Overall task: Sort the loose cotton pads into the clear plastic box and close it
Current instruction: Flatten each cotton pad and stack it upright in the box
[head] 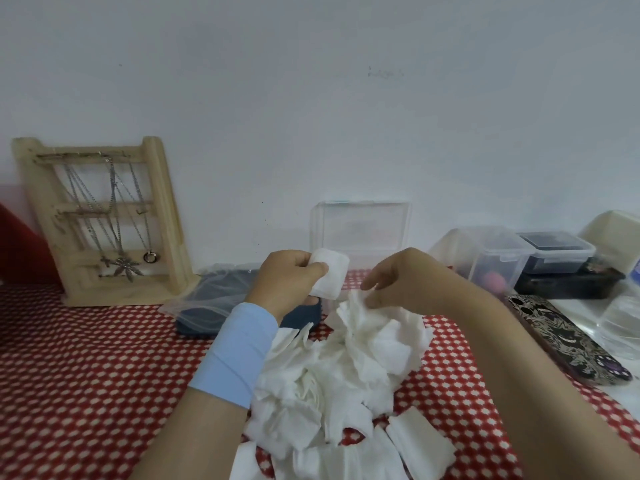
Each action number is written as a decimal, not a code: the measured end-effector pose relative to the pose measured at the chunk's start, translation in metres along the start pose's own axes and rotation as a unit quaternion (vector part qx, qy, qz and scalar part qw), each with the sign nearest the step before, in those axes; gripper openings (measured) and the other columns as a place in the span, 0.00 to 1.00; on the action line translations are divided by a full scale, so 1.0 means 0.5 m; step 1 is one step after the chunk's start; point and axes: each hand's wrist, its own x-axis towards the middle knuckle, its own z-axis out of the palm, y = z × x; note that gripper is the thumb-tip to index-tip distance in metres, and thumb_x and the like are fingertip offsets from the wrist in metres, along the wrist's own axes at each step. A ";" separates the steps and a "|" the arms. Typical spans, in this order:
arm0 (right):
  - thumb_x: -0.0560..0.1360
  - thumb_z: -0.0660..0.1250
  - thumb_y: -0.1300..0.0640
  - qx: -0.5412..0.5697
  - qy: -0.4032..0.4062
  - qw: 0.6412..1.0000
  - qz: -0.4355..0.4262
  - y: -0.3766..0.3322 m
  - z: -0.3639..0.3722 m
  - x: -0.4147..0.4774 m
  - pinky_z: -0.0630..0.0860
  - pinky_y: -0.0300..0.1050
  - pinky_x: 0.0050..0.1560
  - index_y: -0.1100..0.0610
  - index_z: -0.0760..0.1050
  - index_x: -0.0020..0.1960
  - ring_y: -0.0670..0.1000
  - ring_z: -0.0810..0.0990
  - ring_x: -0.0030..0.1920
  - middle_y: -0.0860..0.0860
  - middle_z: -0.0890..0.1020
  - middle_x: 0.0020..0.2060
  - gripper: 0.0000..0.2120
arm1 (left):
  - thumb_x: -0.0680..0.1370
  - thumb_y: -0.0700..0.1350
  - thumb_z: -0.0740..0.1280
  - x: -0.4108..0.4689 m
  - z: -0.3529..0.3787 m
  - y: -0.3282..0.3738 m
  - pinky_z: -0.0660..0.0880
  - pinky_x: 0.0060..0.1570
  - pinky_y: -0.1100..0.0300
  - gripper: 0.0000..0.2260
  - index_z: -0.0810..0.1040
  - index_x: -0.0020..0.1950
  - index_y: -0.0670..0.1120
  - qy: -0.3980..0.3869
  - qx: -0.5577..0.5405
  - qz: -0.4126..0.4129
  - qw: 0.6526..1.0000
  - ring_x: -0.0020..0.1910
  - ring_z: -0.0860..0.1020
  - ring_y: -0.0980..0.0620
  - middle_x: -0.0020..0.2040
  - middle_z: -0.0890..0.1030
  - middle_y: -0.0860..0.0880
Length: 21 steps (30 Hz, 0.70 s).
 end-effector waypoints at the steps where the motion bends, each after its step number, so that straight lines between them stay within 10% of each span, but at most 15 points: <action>1: 0.70 0.79 0.51 -0.046 0.015 0.999 -0.009 -0.001 0.010 0.005 0.74 0.35 0.47 0.45 0.83 0.50 0.44 0.81 0.47 0.39 0.82 0.43 0.11 | 0.80 0.42 0.68 0.001 -0.001 0.000 0.84 0.45 0.55 0.04 0.81 0.46 0.48 0.006 0.000 0.004 1.000 0.51 0.82 0.50 0.50 0.83 0.51; 5: 0.74 0.74 0.54 -0.033 -0.025 0.999 -0.031 -0.007 -0.003 -0.003 0.74 0.33 0.40 0.46 0.85 0.45 0.42 0.82 0.38 0.41 0.84 0.37 0.03 | 0.80 0.42 0.68 0.002 -0.010 0.001 0.84 0.41 0.59 0.05 0.81 0.46 0.49 0.013 -0.002 0.009 1.000 0.51 0.82 0.49 0.50 0.83 0.52; 12: 0.72 0.75 0.50 -0.154 -0.123 0.980 -0.027 -0.013 0.023 -0.006 0.74 0.43 0.60 0.45 0.76 0.66 0.45 0.76 0.54 0.37 0.75 0.53 0.23 | 0.80 0.42 0.67 0.002 -0.013 0.002 0.84 0.41 0.58 0.07 0.81 0.44 0.50 0.011 0.005 0.010 1.000 0.51 0.82 0.48 0.51 0.83 0.51; 15: 0.78 0.70 0.51 -0.141 -0.091 0.985 -0.036 -0.010 0.017 -0.002 0.73 0.42 0.46 0.53 0.81 0.51 0.48 0.77 0.44 0.43 0.78 0.41 0.06 | 0.80 0.42 0.67 0.000 -0.013 0.002 0.84 0.42 0.58 0.07 0.81 0.44 0.50 0.007 0.005 0.007 1.000 0.51 0.83 0.47 0.50 0.83 0.51; 21: 0.81 0.64 0.48 -0.098 -0.147 0.984 -0.023 -0.012 0.013 -0.011 0.70 0.44 0.42 0.52 0.75 0.36 0.44 0.70 0.33 0.42 0.74 0.30 0.16 | 0.81 0.42 0.67 0.001 -0.017 0.004 0.83 0.41 0.59 0.07 0.81 0.44 0.49 0.013 0.002 0.006 1.000 0.51 0.83 0.48 0.50 0.82 0.52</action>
